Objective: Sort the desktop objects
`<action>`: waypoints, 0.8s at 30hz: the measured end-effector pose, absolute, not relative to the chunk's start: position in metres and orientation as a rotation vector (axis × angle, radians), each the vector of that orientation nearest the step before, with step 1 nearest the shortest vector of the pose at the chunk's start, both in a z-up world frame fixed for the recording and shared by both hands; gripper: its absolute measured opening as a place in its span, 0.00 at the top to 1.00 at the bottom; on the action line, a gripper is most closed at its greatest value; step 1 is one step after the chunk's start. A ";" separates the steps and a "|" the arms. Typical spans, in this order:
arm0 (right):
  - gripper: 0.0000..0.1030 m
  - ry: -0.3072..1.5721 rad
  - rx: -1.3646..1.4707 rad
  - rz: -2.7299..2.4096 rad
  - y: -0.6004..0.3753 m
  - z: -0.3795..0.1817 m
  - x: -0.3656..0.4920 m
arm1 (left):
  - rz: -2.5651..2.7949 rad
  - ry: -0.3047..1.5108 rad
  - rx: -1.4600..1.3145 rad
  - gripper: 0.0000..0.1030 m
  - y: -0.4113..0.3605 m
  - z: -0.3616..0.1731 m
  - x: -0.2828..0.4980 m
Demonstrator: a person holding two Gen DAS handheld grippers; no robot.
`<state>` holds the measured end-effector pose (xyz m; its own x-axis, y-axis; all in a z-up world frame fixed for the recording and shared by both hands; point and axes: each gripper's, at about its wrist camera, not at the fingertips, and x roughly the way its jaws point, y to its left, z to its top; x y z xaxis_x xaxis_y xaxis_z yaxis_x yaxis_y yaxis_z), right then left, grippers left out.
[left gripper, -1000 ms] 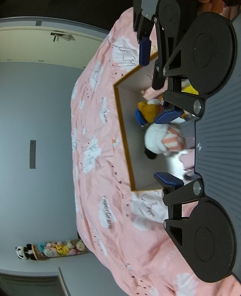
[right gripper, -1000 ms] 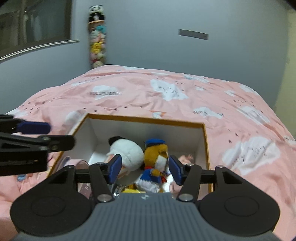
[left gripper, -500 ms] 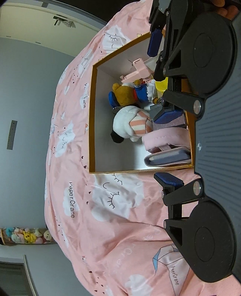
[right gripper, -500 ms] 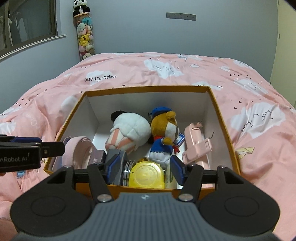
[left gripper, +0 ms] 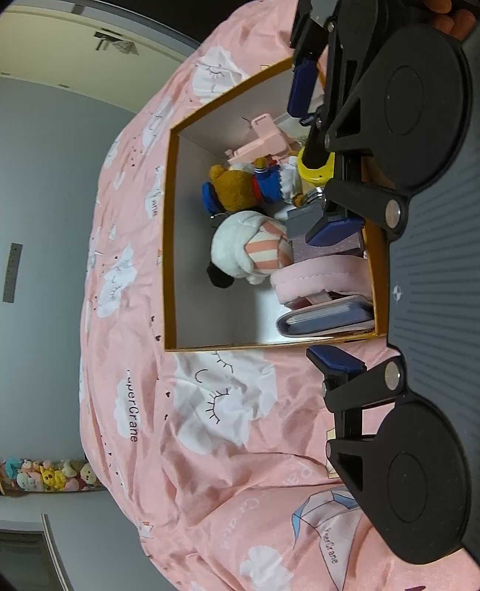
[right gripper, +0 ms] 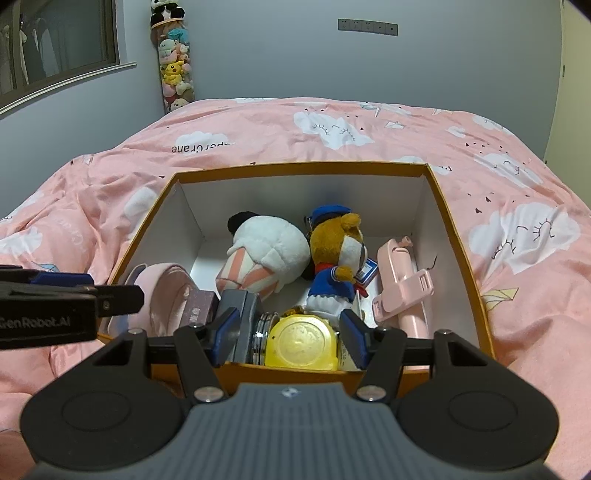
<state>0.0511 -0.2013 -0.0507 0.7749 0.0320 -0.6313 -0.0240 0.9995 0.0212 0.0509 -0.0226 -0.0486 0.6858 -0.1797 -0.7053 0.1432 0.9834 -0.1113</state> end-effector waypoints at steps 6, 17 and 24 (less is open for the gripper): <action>0.39 0.692 0.036 0.039 -0.206 -0.055 0.050 | -0.183 0.811 0.000 0.31 -0.035 -0.056 0.052; 0.39 0.699 0.070 0.018 -0.216 -0.063 0.051 | -0.173 0.840 0.043 0.27 -0.048 -0.068 0.060; 0.39 0.709 0.080 0.019 -0.218 -0.067 0.057 | -0.169 0.834 0.045 0.27 -0.049 -0.069 0.063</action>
